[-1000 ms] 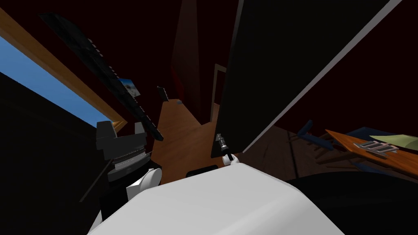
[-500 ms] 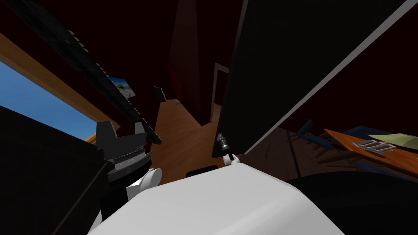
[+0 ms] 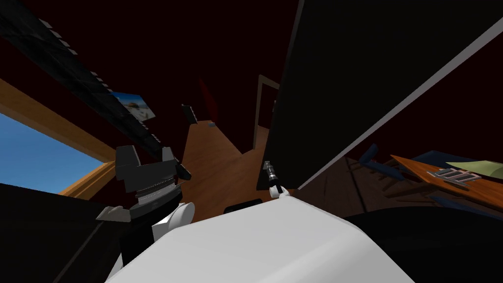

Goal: Push the door open

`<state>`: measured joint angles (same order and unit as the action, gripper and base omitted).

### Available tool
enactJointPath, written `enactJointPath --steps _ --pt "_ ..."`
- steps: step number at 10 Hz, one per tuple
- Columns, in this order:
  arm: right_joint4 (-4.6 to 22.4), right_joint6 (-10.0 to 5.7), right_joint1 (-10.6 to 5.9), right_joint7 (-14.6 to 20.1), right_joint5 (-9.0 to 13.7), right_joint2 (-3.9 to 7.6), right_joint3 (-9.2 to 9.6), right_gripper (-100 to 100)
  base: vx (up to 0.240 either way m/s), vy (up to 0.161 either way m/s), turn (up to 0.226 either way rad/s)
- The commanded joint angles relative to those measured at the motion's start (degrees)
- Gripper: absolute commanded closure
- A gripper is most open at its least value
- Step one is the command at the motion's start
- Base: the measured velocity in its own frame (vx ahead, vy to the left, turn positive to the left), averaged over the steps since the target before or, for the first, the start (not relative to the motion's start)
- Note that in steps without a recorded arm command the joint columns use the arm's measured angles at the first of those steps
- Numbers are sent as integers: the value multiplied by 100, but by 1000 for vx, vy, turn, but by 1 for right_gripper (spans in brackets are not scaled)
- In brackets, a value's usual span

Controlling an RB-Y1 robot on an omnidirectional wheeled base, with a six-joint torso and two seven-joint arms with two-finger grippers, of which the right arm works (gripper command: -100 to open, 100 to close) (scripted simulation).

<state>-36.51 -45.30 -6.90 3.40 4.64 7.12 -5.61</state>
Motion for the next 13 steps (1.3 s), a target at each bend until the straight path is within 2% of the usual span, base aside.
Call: enactJointPath --steps 1,5,7,13 --pt "-50 -1 7 -60 62 15 -120 100 218 74 -65" --pt "-13 -11 2 -161 187 27 -350 100 181 70 -59" --pt "12 11 9 -172 194 19 -362 100 124 30 -33" --pt "53 -23 23 -318 419 83 -752 100 203 34 -49"
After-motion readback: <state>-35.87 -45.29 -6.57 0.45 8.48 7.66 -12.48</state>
